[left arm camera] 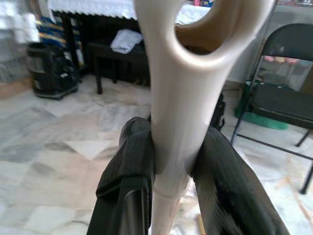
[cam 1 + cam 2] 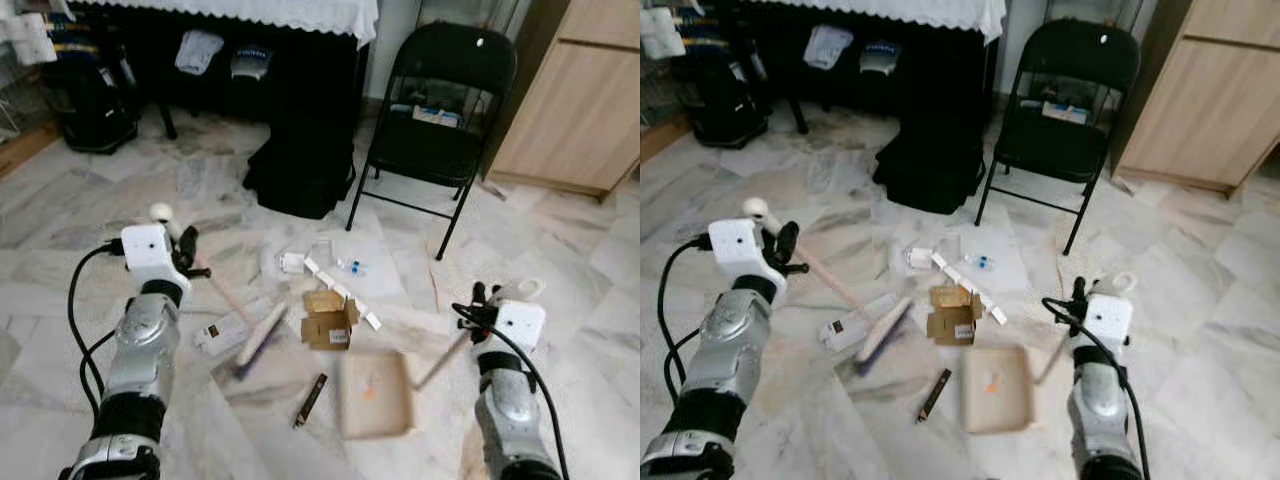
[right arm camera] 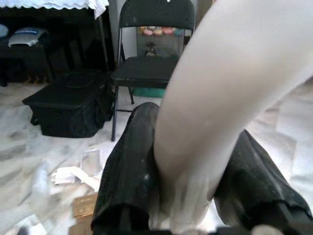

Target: Sweep floor

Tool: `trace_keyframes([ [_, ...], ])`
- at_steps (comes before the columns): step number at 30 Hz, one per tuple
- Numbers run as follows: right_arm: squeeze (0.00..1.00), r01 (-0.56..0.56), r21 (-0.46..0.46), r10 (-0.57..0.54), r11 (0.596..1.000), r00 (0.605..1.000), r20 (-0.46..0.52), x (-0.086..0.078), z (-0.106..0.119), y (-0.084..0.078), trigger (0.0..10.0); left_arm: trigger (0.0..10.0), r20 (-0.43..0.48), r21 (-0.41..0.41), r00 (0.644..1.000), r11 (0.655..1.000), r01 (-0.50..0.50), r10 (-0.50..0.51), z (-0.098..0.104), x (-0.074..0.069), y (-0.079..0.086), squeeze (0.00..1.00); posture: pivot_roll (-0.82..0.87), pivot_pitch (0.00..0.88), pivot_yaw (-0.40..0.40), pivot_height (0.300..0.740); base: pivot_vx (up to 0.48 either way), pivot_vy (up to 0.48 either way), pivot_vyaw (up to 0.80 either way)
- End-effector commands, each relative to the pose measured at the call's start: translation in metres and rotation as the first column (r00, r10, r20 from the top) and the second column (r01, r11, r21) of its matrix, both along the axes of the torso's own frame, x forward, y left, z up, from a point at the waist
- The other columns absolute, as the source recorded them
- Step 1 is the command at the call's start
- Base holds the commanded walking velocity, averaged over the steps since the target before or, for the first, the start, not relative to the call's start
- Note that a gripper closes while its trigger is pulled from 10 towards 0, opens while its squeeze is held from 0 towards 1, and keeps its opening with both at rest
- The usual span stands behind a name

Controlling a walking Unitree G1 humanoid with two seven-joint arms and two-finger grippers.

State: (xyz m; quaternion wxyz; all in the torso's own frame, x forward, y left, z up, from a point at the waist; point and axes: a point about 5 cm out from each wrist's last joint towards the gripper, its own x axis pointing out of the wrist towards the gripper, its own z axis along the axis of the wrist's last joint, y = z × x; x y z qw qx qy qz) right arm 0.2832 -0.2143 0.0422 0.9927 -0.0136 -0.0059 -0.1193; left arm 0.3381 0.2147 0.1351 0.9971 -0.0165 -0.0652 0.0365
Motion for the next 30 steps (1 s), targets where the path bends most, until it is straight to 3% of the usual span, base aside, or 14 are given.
trace_keyframes([
  [1,0.0,0.008,-0.021,-0.008,1.0,1.0,0.023,-0.001,0.003,-0.004,10.0,10.0,0.062,0.006,0.998,1.0,-0.005,0.005,0.013,-0.001,0.004,0.0,-0.05,0.104,0.002,0.74,0.0,0.0,0.0],
  [15,0.0,-0.008,-0.034,0.009,0.999,0.999,0.04,0.0,0.007,-0.003,10.0,10.0,0.054,0.02,0.998,1.0,-0.019,0.018,0.01,-0.016,0.011,0.0,-0.03,0.164,0.006,0.74,0.0,0.0,0.0],
  [23,0.0,0.055,-0.068,-0.049,0.996,0.995,0.089,-0.006,0.015,-0.017,10.0,10.0,0.041,0.029,0.999,1.0,-0.012,0.01,0.01,-0.026,0.011,0.0,-0.02,0.221,0.017,0.74,0.0,0.0,0.0],
  [30,0.0,0.089,-0.092,-0.077,0.992,0.989,0.127,0.0,0.027,-0.029,10.0,10.0,0.031,0.037,1.0,0.999,-0.002,0.001,0.01,-0.031,0.011,0.0,-0.01,0.243,0.021,0.74,0.0,0.0,0.0],
])
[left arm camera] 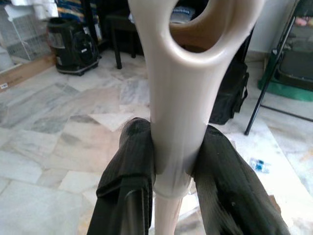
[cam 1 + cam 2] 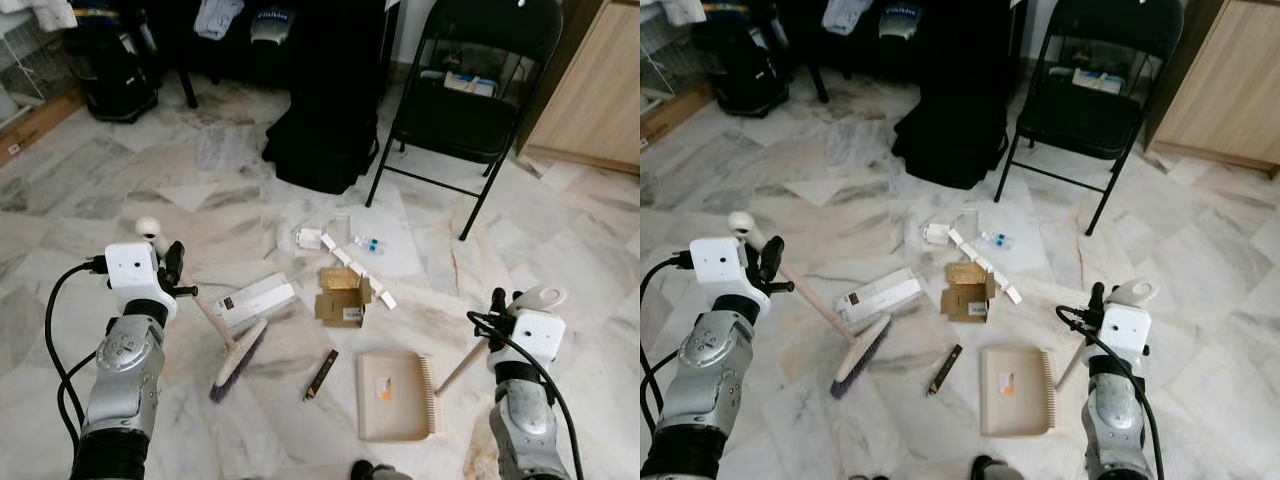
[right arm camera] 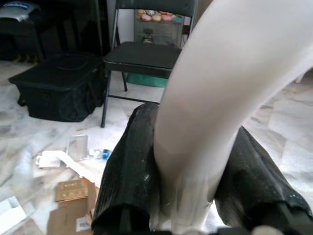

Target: Sweep floor

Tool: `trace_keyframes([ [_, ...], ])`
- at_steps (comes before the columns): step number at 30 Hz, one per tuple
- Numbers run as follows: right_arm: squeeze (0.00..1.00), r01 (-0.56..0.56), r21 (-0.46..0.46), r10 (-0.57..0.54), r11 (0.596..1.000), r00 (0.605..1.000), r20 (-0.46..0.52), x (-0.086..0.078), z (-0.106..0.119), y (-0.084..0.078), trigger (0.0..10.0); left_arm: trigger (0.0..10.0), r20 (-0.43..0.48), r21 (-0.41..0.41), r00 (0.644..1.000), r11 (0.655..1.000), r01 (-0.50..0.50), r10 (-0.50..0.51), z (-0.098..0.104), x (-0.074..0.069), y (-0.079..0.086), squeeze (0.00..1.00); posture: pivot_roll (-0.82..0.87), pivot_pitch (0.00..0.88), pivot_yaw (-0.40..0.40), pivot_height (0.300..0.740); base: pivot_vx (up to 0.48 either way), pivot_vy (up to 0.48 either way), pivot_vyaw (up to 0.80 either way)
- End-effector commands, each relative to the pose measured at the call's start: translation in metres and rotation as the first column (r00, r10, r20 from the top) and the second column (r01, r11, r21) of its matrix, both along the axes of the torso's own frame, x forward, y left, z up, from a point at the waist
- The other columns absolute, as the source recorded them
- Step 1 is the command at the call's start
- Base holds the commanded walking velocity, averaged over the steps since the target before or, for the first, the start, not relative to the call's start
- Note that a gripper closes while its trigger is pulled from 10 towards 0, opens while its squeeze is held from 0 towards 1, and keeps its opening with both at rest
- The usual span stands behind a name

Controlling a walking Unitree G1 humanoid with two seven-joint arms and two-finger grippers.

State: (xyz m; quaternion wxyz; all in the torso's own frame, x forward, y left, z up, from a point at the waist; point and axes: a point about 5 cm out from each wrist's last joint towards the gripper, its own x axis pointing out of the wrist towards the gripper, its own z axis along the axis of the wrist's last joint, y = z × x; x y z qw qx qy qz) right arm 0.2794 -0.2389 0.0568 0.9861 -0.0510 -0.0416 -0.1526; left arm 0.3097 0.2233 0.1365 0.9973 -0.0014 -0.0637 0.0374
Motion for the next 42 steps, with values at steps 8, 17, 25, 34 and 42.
trace_keyframes([
  [8,0.0,0.023,-0.054,-0.019,0.998,0.996,0.085,0.012,0.025,-0.014,10.0,10.0,0.022,0.005,1.0,1.0,0.002,-0.002,0.011,-0.009,0.003,0.0,0.01,0.271,0.024,0.74,0.0,0.0,0.0],
  [17,0.0,0.029,-0.049,-0.025,0.998,0.996,0.084,0.011,0.022,-0.013,10.0,10.0,-0.062,-0.109,0.996,0.992,0.057,-0.064,0.006,-0.013,-0.002,0.0,0.04,0.29,0.032,0.74,0.0,0.0,0.0],
  [25,0.0,0.003,-0.029,-0.001,1.0,0.999,0.047,0.005,0.009,0.0,10.0,10.0,-0.135,-0.197,0.973,0.967,0.161,-0.19,0.004,-0.018,-0.013,0.0,0.06,0.297,0.038,0.74,0.0,0.0,0.0],
  [34,0.0,-0.001,-0.023,0.002,1.0,1.0,0.032,0.004,0.005,0.002,10.0,10.0,-0.125,-0.292,0.92,0.9,0.325,-0.372,0.015,-0.024,-0.037,0.0,0.07,0.303,0.042,0.74,0.0,0.0,0.0],
  [42,0.0,-0.007,-0.017,0.007,1.0,1.0,0.022,0.005,0.003,0.006,10.0,10.0,-0.106,-0.296,0.879,0.859,0.418,-0.464,0.025,-0.028,-0.05,0.0,0.08,0.302,0.046,0.74,0.0,0.0,0.0],
])
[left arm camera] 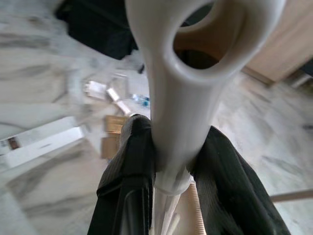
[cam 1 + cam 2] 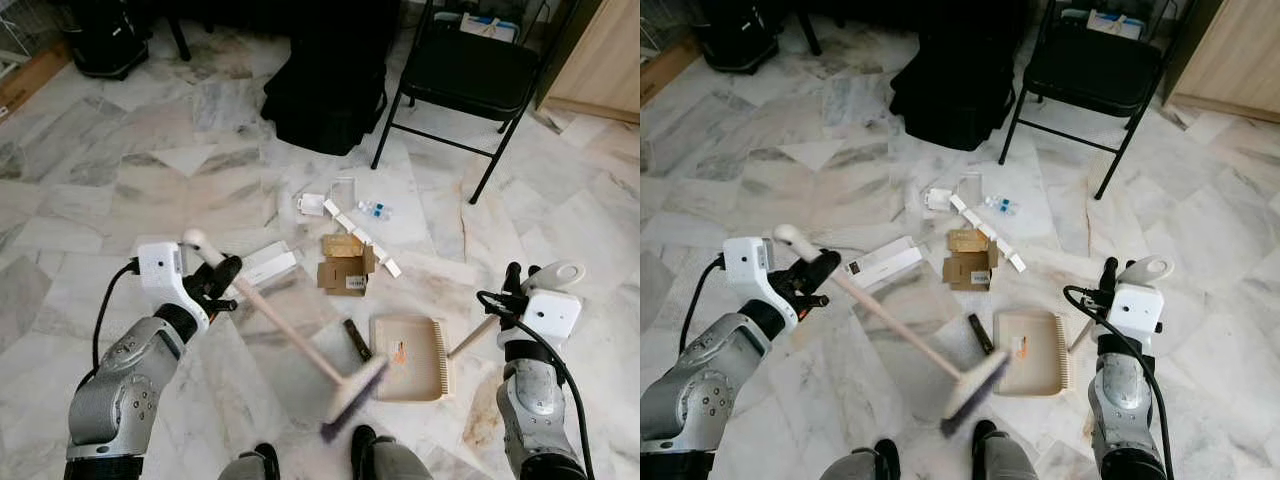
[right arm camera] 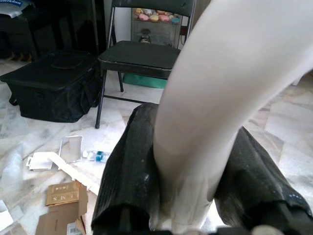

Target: Sweep floor

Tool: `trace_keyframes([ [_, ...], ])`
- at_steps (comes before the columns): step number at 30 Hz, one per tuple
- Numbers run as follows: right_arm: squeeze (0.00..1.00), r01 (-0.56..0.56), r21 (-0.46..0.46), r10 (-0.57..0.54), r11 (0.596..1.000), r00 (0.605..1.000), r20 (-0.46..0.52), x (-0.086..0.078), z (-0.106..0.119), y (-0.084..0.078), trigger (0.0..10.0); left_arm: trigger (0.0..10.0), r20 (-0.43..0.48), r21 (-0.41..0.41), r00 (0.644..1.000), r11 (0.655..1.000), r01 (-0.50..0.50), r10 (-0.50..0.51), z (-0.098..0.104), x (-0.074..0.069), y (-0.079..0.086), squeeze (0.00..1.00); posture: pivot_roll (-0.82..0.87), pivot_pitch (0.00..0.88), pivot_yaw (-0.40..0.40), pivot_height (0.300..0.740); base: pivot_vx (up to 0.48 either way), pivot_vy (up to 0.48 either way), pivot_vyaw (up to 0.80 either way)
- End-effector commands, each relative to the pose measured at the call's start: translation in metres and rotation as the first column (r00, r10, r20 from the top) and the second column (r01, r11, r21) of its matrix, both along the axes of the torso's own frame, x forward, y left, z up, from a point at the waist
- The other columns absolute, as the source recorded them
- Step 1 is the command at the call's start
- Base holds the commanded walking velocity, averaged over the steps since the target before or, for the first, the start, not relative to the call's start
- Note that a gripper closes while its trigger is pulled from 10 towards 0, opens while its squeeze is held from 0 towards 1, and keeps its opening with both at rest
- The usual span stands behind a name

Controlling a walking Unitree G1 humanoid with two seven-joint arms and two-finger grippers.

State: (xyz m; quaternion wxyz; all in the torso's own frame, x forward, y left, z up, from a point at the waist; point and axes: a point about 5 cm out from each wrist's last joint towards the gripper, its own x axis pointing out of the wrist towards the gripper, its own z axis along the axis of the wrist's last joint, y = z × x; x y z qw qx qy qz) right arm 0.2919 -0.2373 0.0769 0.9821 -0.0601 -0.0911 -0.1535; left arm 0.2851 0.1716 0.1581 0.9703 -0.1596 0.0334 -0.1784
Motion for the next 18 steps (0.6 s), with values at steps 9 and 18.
trace_keyframes([
  [9,0.0,-0.017,0.026,0.019,1.0,0.997,-0.08,-0.006,-0.019,0.009,10.0,10.0,0.102,0.166,0.984,0.973,-0.163,0.147,0.028,0.011,0.043,0.0,0.07,0.298,0.047,0.74,0.0,0.0,0.0],
  [18,0.0,-0.026,0.033,0.029,0.999,0.996,-0.083,-0.006,-0.02,0.011,10.0,10.0,0.166,0.018,0.966,0.979,-0.205,0.199,0.052,0.016,0.058,0.0,0.07,0.29,0.042,0.74,0.0,0.0,0.0],
])
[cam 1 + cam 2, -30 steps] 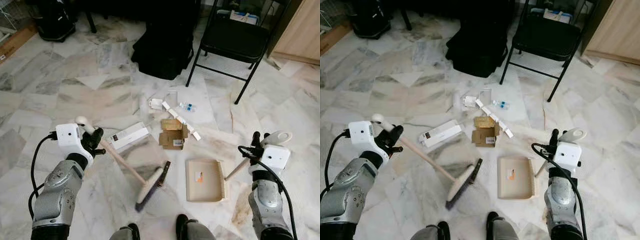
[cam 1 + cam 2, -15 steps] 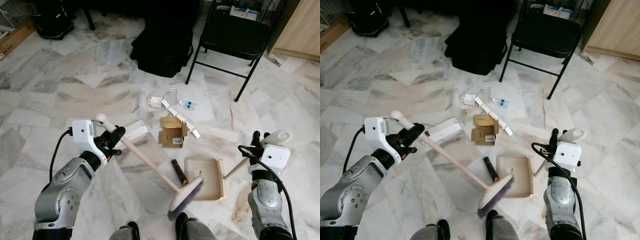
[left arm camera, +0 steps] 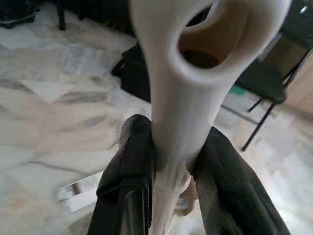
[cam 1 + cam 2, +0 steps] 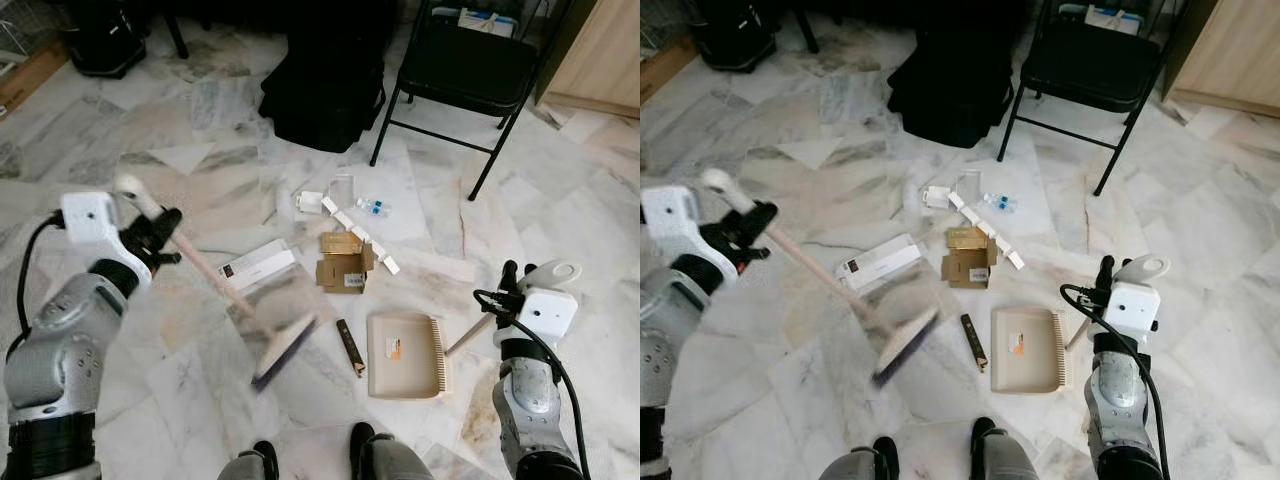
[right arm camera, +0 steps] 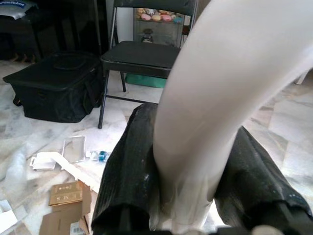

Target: Sweep floor

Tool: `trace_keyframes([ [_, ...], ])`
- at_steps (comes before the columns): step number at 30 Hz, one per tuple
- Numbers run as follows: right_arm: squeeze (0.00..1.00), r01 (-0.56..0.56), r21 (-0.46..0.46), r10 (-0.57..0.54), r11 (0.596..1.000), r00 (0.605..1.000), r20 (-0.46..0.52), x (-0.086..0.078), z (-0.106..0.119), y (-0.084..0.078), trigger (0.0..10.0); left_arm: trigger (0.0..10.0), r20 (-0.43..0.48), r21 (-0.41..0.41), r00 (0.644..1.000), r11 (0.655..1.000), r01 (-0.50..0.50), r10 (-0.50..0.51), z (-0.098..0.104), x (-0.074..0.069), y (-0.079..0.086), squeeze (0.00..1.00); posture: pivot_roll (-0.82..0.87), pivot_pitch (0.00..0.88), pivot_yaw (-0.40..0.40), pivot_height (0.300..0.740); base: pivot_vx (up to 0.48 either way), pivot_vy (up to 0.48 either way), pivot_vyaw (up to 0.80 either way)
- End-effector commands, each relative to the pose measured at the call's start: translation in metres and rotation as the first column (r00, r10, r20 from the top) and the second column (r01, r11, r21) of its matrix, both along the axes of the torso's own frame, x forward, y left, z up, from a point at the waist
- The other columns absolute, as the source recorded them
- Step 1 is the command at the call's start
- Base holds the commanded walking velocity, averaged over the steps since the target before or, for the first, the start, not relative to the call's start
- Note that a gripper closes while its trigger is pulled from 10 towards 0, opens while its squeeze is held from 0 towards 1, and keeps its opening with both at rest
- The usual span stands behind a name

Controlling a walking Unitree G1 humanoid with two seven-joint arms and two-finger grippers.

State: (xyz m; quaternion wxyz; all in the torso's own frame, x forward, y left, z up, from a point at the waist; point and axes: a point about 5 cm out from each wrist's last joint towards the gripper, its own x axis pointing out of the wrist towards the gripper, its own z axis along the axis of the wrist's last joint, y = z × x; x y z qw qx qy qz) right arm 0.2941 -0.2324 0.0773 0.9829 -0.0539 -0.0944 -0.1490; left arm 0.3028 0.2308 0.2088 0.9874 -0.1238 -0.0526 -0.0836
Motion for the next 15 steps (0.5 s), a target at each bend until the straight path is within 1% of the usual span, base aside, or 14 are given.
trace_keyframes([
  [1,0.0,-0.019,0.022,0.021,1.0,0.996,-0.091,-0.008,-0.02,0.007,10.0,10.0,0.009,0.014,1.0,1.0,0.014,-0.014,-0.002,-0.002,-0.005,0.0,0.07,0.289,0.04,0.74,0.0,0.0,0.0],
  [2,0.0,-0.02,0.022,0.021,1.0,0.996,-0.092,-0.008,-0.02,0.007,10.0,10.0,0.006,0.028,1.0,1.0,0.014,-0.014,-0.003,-0.002,-0.007,0.0,0.07,0.289,0.04,0.74,0.0,0.0,0.0],
  [3,0.0,-0.022,0.022,0.024,1.0,0.995,-0.092,-0.008,-0.02,0.008,10.0,10.0,0.0,0.049,1.0,0.999,0.02,-0.02,-0.006,-0.002,-0.012,0.0,0.07,0.29,0.04,0.74,0.0,0.0,0.0],
  [4,0.0,-0.022,0.022,0.024,1.0,0.995,-0.092,-0.008,-0.02,0.008,10.0,10.0,0.0,0.049,1.0,0.999,0.02,-0.02,-0.006,-0.002,-0.012,0.0,0.07,0.29,0.04,0.74,0.0,0.0,0.0],
  [6,0.0,-0.025,0.021,0.027,0.999,0.995,-0.092,-0.007,-0.02,0.008,10.0,10.0,-0.006,0.072,1.0,0.997,0.031,-0.03,-0.01,-0.002,-0.018,0.0,0.07,0.29,0.04,0.74,0.0,0.0,0.0],
  [7,0.0,-0.026,0.02,0.027,0.999,0.996,-0.091,-0.008,-0.02,0.007,10.0,10.0,-0.01,0.099,1.0,0.995,0.028,-0.027,-0.013,-0.003,-0.02,0.0,0.06,0.291,0.036,0.74,0.0,0.0,0.0],
  [9,0.0,-0.026,0.019,0.027,0.999,0.996,-0.089,-0.007,-0.02,0.007,10.0,10.0,-0.012,0.105,1.0,0.994,0.008,-0.007,-0.015,-0.003,-0.021,0.0,0.06,0.291,0.036,0.74,0.0,0.0,0.0],
  [13,0.0,-0.026,0.017,0.028,1.0,0.996,-0.09,-0.008,-0.02,0.006,10.0,10.0,0.017,0.136,0.996,0.986,-0.094,0.092,-0.016,-0.003,-0.014,0.0,0.05,0.287,0.036,0.74,0.0,0.0,0.0],
  [15,0.0,-0.026,0.017,0.027,1.0,0.996,-0.09,-0.008,-0.02,0.006,10.0,10.0,0.051,0.15,0.989,0.978,-0.144,0.138,-0.015,-0.003,-0.011,0.0,0.05,0.286,0.036,0.74,0.0,0.0,0.0],
])
